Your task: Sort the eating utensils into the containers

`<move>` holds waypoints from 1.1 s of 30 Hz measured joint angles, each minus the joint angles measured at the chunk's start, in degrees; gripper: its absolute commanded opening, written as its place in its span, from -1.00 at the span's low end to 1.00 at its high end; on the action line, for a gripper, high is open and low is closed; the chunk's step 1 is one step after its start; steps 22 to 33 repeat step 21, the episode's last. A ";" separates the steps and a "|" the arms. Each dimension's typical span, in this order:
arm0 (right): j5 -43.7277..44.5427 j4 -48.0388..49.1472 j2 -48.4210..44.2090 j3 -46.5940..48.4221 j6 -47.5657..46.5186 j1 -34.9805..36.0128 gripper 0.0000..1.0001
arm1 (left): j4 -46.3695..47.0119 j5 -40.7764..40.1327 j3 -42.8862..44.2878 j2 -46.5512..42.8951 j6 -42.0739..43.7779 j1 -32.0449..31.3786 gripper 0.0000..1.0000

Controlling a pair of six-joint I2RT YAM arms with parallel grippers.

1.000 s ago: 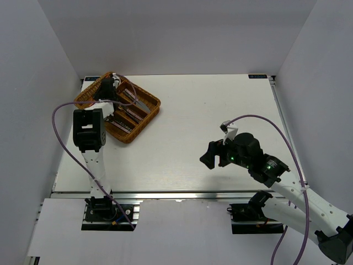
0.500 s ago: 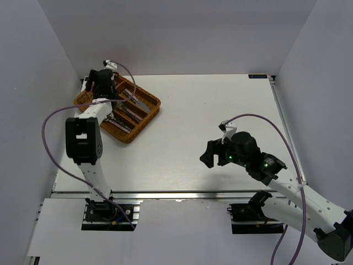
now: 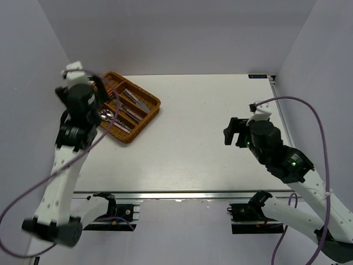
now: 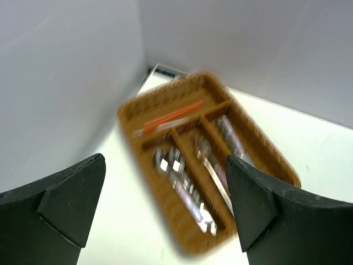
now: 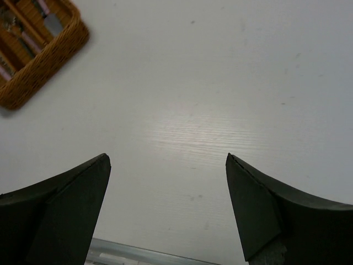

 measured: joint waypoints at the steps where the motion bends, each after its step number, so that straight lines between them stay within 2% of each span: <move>1: 2.27 -1.64 -0.52 1.77 -0.26 0.00 0.79 | -2.75 -0.22 -3.26 -5.46 -2.21 0.11 0.96; 4: 7.13 -6.67 -2.54 6.12 -1.05 0.00 0.79 | -8.83 -0.63 -11.17 -20.39 -7.04 0.09 0.96; 7: 9.40 -11.85 -4.85 10.19 -2.10 0.00 0.79 | -14.88 -1.25 -14.99 -32.85 -10.25 0.09 0.96; 11: 9.92 -16.20 -8.76 13.62 -3.26 0.00 0.79 | -21.92 -1.22 -15.87 -40.76 -13.33 0.02 0.96; 20: 7.30 -20.11 -13.27 13.81 -2.71 0.00 0.79 | -30.40 -0.24 -20.98 -44.70 -18.21 -1.38 0.96; 33: 6.95 -20.04 -13.25 13.49 -2.60 0.00 0.80 | -30.73 -0.13 -21.03 -44.85 -18.38 -1.38 0.96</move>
